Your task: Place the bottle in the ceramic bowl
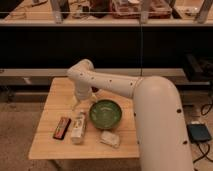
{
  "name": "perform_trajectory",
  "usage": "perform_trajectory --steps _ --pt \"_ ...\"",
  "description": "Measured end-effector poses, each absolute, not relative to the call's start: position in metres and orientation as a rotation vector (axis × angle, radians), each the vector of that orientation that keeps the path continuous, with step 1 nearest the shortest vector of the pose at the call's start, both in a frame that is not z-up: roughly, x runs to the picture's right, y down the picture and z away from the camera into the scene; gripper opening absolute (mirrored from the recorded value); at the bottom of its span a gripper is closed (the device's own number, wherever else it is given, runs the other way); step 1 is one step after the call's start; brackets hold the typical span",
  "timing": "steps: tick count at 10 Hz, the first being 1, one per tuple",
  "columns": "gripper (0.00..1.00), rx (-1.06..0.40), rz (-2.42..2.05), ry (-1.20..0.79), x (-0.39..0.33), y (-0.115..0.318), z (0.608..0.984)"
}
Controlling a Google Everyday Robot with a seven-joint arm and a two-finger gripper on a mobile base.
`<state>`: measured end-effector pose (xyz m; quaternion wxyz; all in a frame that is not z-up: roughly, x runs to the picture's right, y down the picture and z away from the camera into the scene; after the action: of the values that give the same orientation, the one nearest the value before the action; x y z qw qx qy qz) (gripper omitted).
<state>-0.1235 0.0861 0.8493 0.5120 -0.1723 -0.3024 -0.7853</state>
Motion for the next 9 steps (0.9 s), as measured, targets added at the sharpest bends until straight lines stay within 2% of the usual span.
perform_trajectory --steps 4,6,8,9 --pt "0.79 -0.383 -1.896 -0.695 -0.159 0.089 0.836" --pt "0.68 -0.378 -1.874 -0.737 -0.173 0.100 0.828" --pt "0.48 -0.432 -1.840 -0.761 -0.171 0.115 0.821" --pt "0.46 -0.453 -1.831 -0.758 -0.168 0.118 0.818"
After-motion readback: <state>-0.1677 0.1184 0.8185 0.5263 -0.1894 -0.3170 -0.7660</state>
